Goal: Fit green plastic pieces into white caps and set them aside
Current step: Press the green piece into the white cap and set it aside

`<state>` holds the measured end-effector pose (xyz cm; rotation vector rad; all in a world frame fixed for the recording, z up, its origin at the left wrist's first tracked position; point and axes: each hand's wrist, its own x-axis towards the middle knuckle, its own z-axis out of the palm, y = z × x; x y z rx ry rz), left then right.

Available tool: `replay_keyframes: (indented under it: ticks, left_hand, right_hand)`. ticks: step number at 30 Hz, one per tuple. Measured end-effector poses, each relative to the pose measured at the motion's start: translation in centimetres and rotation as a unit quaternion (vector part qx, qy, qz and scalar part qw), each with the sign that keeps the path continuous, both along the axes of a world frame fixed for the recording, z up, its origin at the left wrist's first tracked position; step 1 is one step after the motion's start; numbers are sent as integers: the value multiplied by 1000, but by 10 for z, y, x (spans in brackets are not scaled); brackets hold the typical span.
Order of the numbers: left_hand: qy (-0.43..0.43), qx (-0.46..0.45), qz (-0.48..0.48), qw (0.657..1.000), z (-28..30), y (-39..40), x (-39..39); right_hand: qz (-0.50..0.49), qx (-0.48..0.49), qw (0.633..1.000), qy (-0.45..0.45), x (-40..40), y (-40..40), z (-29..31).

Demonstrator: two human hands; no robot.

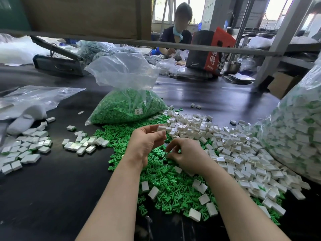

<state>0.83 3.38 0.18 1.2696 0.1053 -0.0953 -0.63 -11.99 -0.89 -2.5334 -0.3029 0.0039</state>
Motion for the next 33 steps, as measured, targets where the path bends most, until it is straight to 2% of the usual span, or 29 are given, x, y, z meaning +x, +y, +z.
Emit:
replay_keyframes:
  ticks: [7,10,14,18,21,25,29,33]
  left_hand:
    - [-11,19,-8,1000,0,-1,0]
    - [-40,37,0,999,0,-4,-1]
    - [-94,107,16,990,-1,-7,-1]
    - [-137,176,3,975,-2,-8,-1]
    - [-153,202,-11,967,-3,-10,-1]
    - [-169,197,-38,965,-1,-12,-3]
    - [-171,171,-17,970,0,-14,-4]
    - [-117,78,4,990,1,-14,-5]
  right_hand:
    - [-30,-24,999,-21,4,-3,-3]
    - [-39,-3,999,-36,4,-4,-5]
    - [-89,150,982,-73,3,-8,-4]
    - [-110,388,912,-78,1,-10,6]
    - [-112,487,864,-60,-2,-8,9]
    - [-105,511,851,-53,-1,-7,10]
    - [-101,526,843,-50,-1,-7,9]
    - [-93,536,838,-52,0,-9,7]
